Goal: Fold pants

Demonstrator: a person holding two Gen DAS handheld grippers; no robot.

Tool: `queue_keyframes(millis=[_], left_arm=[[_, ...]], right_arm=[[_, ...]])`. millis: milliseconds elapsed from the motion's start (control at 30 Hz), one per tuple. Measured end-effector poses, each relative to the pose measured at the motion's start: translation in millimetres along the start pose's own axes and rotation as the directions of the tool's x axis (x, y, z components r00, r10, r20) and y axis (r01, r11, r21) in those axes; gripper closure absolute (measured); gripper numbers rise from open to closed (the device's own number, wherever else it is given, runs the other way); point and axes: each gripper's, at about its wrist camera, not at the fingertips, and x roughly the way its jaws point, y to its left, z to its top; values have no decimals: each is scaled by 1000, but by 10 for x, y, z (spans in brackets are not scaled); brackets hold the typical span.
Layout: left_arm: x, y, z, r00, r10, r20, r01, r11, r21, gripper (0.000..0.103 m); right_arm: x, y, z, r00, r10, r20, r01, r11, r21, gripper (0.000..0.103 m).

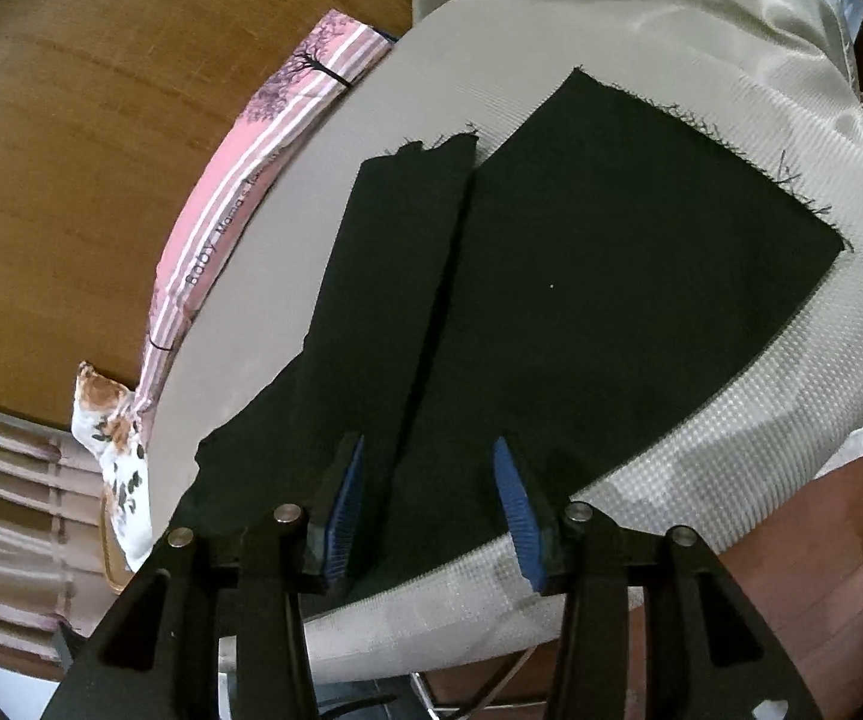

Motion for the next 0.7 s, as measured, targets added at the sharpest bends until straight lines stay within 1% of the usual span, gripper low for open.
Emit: queue_keyframes(millis=[67,167,300,367,400,467,567,600,633,667,700], left_arm=[[152,-206,165,999,-48,5,48,998,44,50],[312,-423,342,996,-84,8,83,993,78,50],[520,-477,490,993,-117,-7,117,992,55,50],[599,-486,508,994,-110,-14,110,993,51,50],[618,-480,502,994,-110,-19,111,993,51,50],[656,-472,479,994,-107,-29,108,993,45,50],[707,-433,451,992,-116,-42,117,993,14,50],[712,-426,449,991,-123,-44,123,992,5,50],[708,-420,441,990,-131,-42,131,991,-1,50],[702,-427,451,989,-145,-35,145,989,-5,50],[700,-431,457,988,-150,-30,150,989,-6,50]], right_arm=[[34,-5,-6,999,46,-13,-46,999,5,61],[146,32,-45,995,89,-53,-89,996,-13,61],[396,87,-116,982,145,-125,-147,989,-7,61],[542,124,-143,975,151,-160,-155,988,-12,61],[623,144,-143,975,140,-172,-145,989,-17,61],[728,153,-116,978,120,-173,-125,992,-21,61],[830,192,-47,976,143,-164,-147,989,-12,61],[849,223,-17,976,147,-162,-151,988,-18,67],[856,243,-6,975,150,-164,-154,988,-18,83],[857,272,15,975,149,-167,-154,988,-17,91],[843,296,34,975,146,-165,-152,988,-21,93]])
